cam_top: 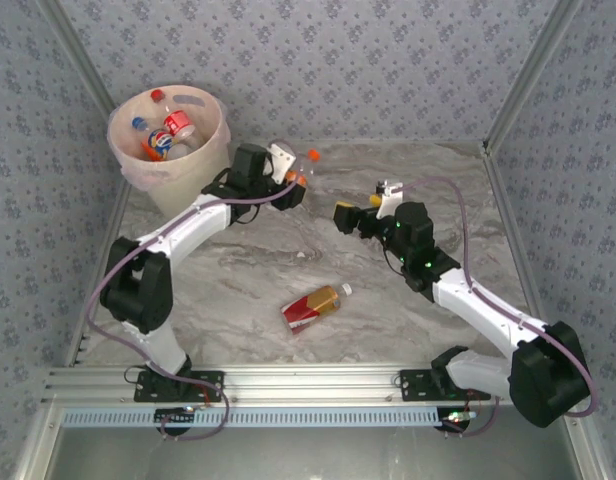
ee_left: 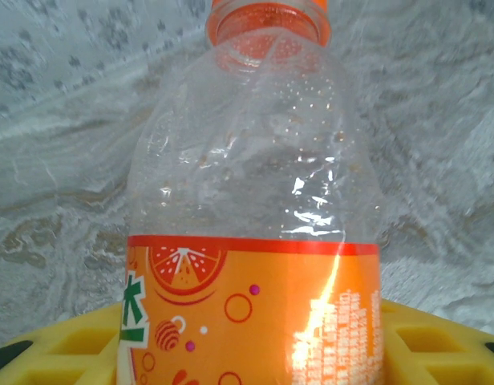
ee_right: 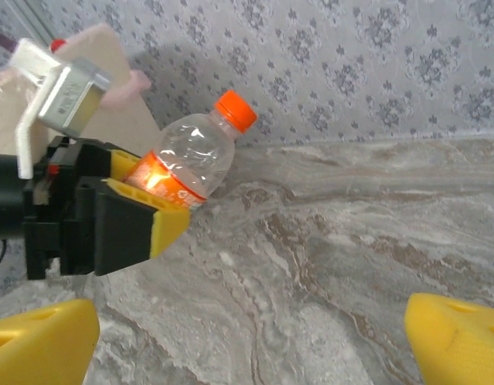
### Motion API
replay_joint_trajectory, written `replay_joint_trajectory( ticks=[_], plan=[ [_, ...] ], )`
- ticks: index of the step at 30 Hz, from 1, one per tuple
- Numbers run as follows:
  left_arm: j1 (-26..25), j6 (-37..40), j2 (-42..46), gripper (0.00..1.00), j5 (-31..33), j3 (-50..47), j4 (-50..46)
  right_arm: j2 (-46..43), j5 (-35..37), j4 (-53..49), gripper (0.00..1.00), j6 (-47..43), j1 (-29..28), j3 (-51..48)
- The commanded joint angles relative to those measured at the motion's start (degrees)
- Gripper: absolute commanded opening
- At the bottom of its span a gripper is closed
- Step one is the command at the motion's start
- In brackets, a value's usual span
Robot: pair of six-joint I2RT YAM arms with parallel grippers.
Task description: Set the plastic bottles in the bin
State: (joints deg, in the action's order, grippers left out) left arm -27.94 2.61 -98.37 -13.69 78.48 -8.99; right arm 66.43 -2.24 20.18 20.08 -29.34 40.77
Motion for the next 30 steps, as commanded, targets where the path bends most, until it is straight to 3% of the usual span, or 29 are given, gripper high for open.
replay_joint_trajectory(
  ticks=[1, 9, 20, 30],
  plan=[
    [0.5, -2.8, 5.4, 0.44, -0.3, 0.5, -1.3, 0.6, 0.9, 3.3, 1.0, 0.7, -0.2, 2.5],
    [2.8, -6.7, 11.3, 0.44, -0.5, 3.9, -3.0, 1.5, 0.8, 4.0, 1.0, 1.8, -0.4, 3.3],
    [9.3, -14.2, 10.7, 0.44, 11.7, 17.4, -5.2, 2.0, 2.3, 4.0, 1.0, 2.9, -0.7, 3.1],
    [17.0, -25.7, 6.8, 0.47, 20.2, 21.4, -4.4, 1.1, 3.4, 3.1, 1.0, 3.0, -1.1, 2.7]
  ],
)
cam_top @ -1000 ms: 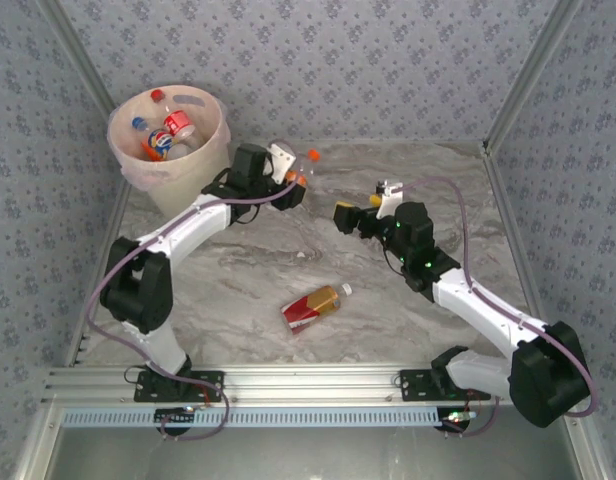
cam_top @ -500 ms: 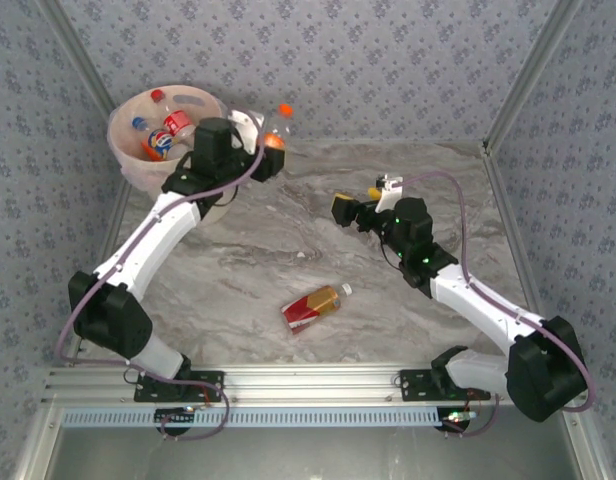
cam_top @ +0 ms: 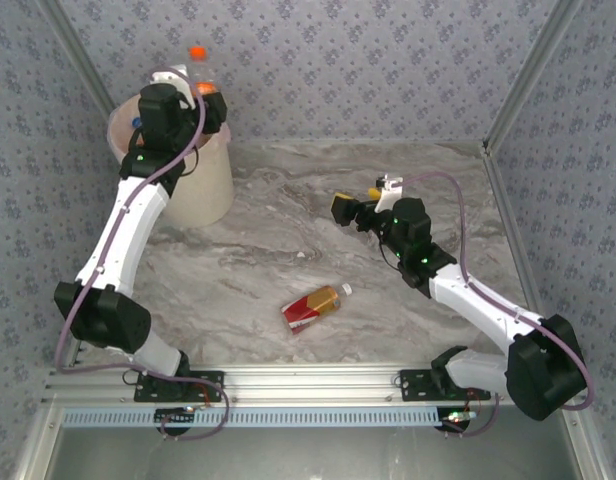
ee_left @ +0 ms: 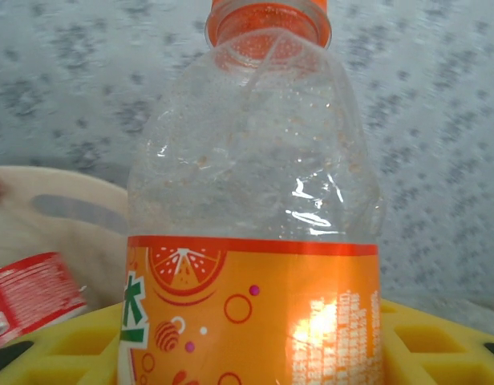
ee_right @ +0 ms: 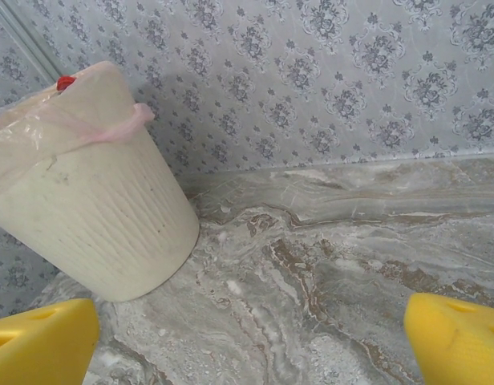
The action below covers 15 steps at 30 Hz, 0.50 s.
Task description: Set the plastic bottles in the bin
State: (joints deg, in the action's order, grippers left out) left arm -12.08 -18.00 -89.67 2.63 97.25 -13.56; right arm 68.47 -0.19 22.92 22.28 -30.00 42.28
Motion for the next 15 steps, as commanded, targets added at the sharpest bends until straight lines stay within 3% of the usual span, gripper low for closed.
replay_joint_trajectory(
  ticks=[1, 8, 15],
  plan=[
    [1.5, -6.3, -2.9, 0.47, 4.3, 4.0, -1.2, -1.0, 1.4, 0.3, 1.0, 0.8, -0.5, 1.2],
    [2.1, -8.8, -7.1, 0.47, 10.5, 6.7, -2.1, -1.3, 1.9, -0.3, 1.0, 0.7, -0.9, 1.3],
    [2.8, -12.0, -11.7, 0.51, 10.4, 10.5, -5.8, -1.8, 2.6, -1.3, 1.0, 0.1, -1.1, 1.3]
  ],
)
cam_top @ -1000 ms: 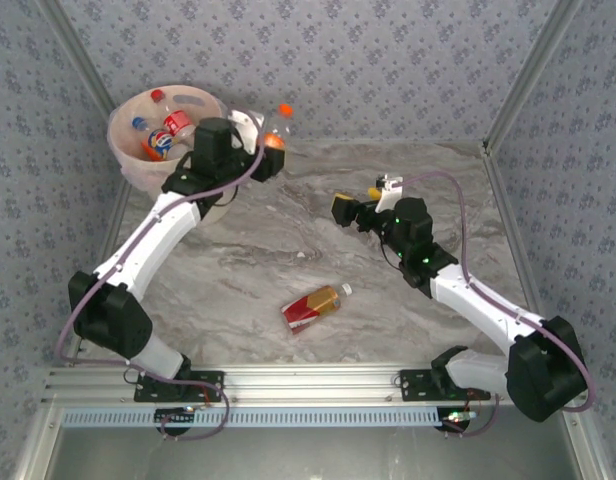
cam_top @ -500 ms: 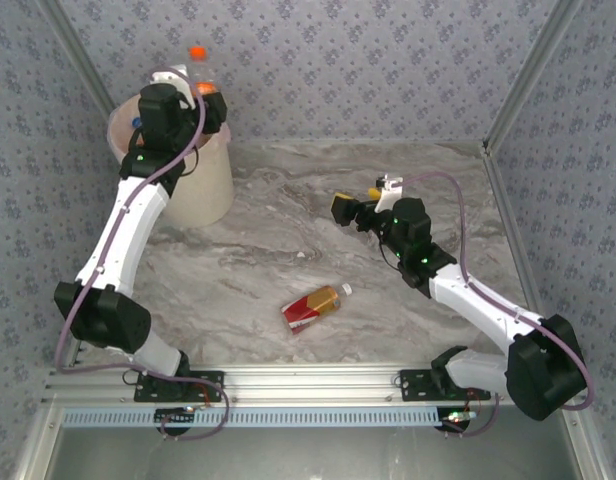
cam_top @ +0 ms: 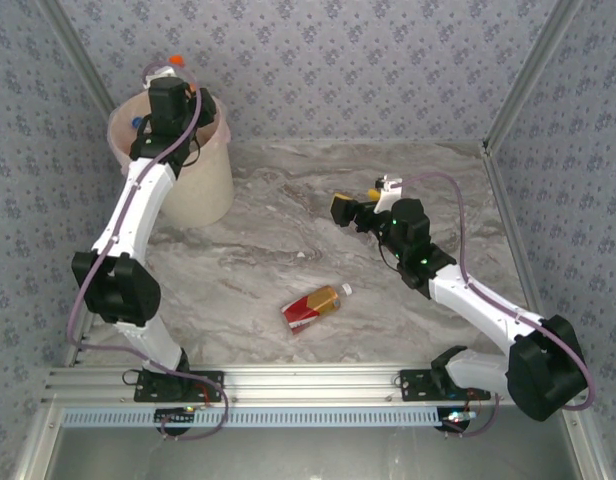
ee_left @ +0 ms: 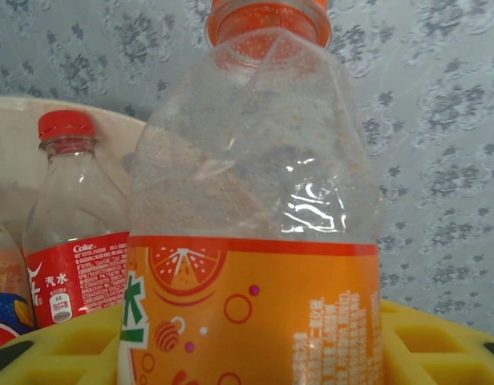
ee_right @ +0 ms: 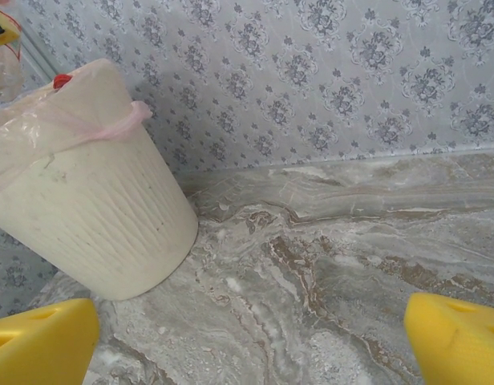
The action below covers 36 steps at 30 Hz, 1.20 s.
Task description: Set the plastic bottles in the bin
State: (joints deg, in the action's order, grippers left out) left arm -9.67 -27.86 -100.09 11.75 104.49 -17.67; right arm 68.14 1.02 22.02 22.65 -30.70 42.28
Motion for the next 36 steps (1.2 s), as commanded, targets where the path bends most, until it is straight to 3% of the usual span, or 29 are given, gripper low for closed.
replay_joint_trajectory(
  ticks=[1, 3, 6, 9, 18, 22, 28, 36],
  plan=[
    [0.4, -2.6, -2.1, 0.52, 1.3, 4.2, -2.8, -1.5, 1.5, -0.4, 1.0, -0.3, -0.5, 1.2],
    [0.4, -3.3, -3.1, 0.61, 1.6, 5.6, -4.5, -1.5, 1.5, -0.6, 1.0, -0.3, -0.5, 1.2],
    [0.4, -3.7, -3.6, 0.87, 1.0, 6.9, -5.2, -1.6, 1.7, -0.9, 1.0, -0.6, -0.5, 1.3],
    [0.4, -2.8, -4.4, 0.97, 0.4, 11.1, -8.1, -1.4, 2.0, -1.1, 1.0, -0.9, -0.5, 1.2],
    [2.5, -2.0, -14.2, 0.98, -2.5, 25.5, -16.9, -1.0, 1.9, -1.0, 1.0, -1.0, -0.7, 1.5],
    [2.6, -3.0, -19.8, 0.98, -10.6, 32.8, -20.8, -1.3, 2.2, -1.5, 1.0, -1.2, -0.8, 1.4],
    [0.8, -4.3, -22.4, 0.98, -15.3, 31.3, -22.9, -1.1, 2.7, -1.5, 1.0, -1.4, -0.9, 1.5],
    [1.2, -4.5, -21.1, 0.98, -13.4, 30.6, -23.4, -1.1, 2.7, -2.5, 1.0, -1.8, -1.0, 1.6]
  ],
)
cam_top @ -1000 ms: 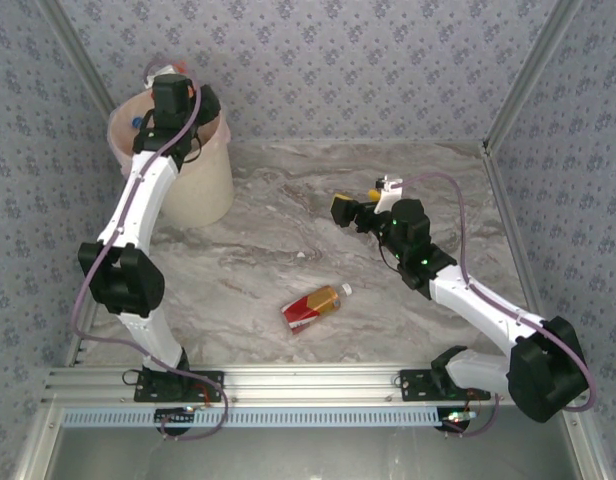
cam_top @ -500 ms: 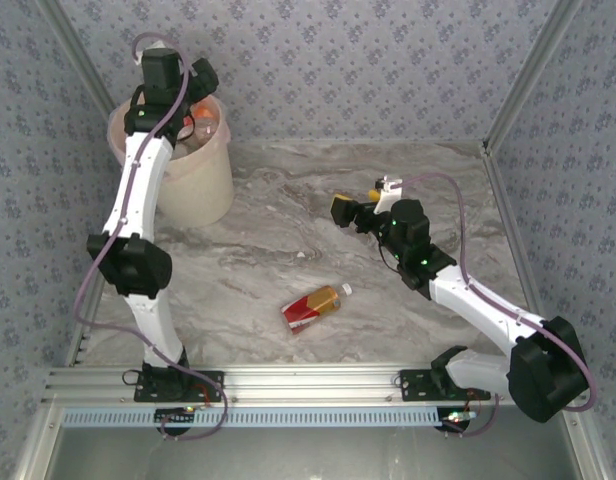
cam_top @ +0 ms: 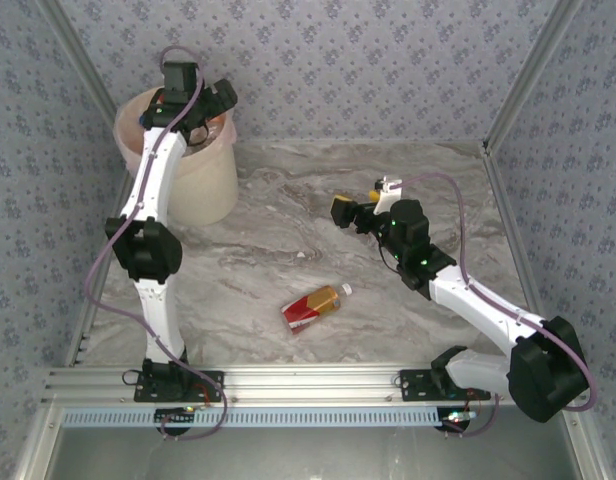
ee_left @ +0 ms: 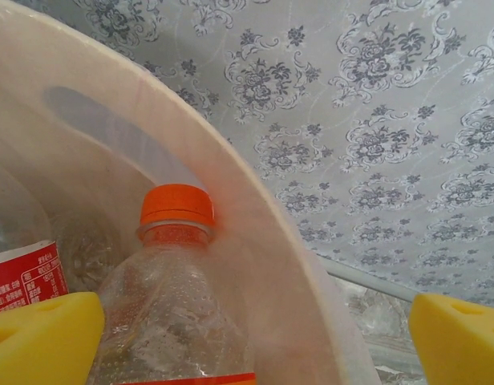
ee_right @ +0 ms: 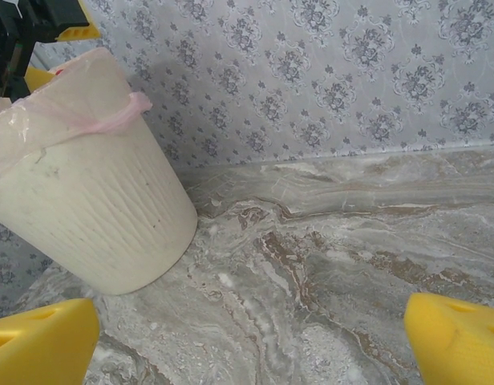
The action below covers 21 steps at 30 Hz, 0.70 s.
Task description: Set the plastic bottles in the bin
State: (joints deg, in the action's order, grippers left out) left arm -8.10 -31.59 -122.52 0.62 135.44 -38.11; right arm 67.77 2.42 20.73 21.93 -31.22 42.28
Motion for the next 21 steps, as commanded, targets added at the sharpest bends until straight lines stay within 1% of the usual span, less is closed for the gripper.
replay_joint_trajectory(
  ticks=[1, 7, 11, 15, 21],
  plan=[
    [-0.3, -0.1, 1.9, 0.98, -2.4, -0.2, -2.8, -0.6, 1.4, -1.1, 1.0, -1.2, -0.4, 1.6],
    [-0.5, 3.2, 6.7, 0.98, -4.4, -0.1, -2.8, -0.6, 2.2, -0.5, 1.0, -1.1, -0.4, 0.9],
    [-2.0, 5.9, 10.5, 0.98, -5.3, -3.5, -2.7, -0.7, 3.0, -0.1, 1.0, -1.0, -0.5, -0.1],
    [-5.3, 9.7, 15.8, 0.98, -3.8, -10.8, -1.1, -1.0, 4.9, -0.3, 1.0, -0.3, -0.3, -1.2],
    [-11.0, 14.9, 26.6, 0.98, -3.1, -28.6, 10.1, -2.3, 6.6, -1.3, 1.0, -0.3, 0.1, -2.5]
  ],
)
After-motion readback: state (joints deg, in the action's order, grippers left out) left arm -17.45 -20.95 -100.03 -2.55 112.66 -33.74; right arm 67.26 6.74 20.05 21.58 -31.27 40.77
